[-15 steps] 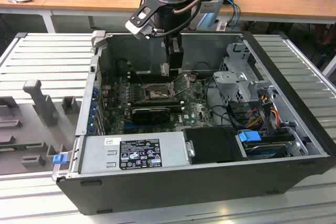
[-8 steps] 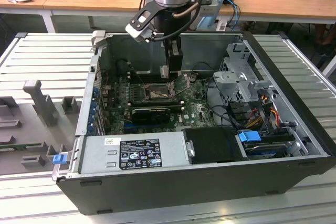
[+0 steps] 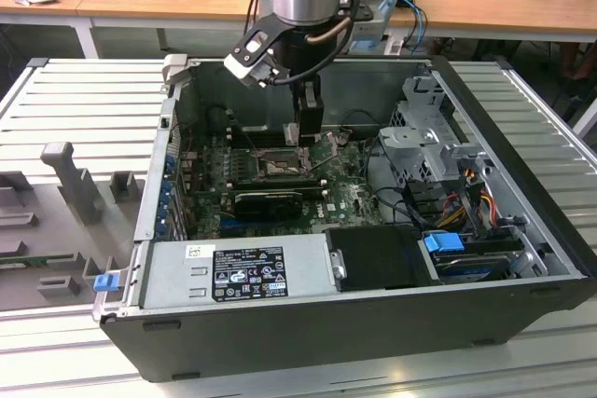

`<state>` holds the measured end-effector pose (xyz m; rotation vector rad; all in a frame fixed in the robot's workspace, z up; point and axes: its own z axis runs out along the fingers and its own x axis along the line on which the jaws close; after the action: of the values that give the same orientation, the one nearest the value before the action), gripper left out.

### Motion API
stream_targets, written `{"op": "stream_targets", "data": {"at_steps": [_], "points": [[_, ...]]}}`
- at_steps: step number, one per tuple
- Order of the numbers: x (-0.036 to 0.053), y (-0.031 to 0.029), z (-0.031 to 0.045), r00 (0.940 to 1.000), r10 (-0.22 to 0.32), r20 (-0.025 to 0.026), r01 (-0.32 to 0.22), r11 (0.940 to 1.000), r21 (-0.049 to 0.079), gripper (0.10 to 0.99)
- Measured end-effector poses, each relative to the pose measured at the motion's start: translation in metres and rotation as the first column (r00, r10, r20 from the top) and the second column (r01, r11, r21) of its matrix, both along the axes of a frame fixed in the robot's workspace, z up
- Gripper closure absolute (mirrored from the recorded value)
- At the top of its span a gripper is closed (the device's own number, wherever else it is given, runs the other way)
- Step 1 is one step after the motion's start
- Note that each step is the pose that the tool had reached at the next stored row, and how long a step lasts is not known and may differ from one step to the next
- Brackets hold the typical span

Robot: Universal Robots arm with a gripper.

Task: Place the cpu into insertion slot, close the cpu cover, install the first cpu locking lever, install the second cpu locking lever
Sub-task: 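Place the cpu into insertion slot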

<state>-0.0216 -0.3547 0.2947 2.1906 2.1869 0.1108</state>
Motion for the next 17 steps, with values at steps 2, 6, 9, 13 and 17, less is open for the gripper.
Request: {"op": "stream_targets", "data": {"at_steps": [2, 6, 9, 13, 17], "points": [[0.0000, 0.0001, -0.0045, 1.0000, 0.002, 0.0001, -0.002, 1.0000, 0.006, 0.557], [-0.0042, -0.0001, -0.0077, 1.0000, 0.002, 0.0002, -0.002, 1.0000, 0.006, 0.557], [-0.0082, -0.0001, -0.0146, 1.0000, 0.004, 0.0001, -0.004, 1.0000, 0.006, 0.557], [-0.0100, -0.0001, -0.0228, 0.9993, -0.038, -0.0006, 0.038, 0.9992, 0.006, 0.557], [-0.0111, 0.0000, -0.0351, 0.9990, -0.045, -0.0047, 0.045, 0.9990, 0.006, 0.557]]}}
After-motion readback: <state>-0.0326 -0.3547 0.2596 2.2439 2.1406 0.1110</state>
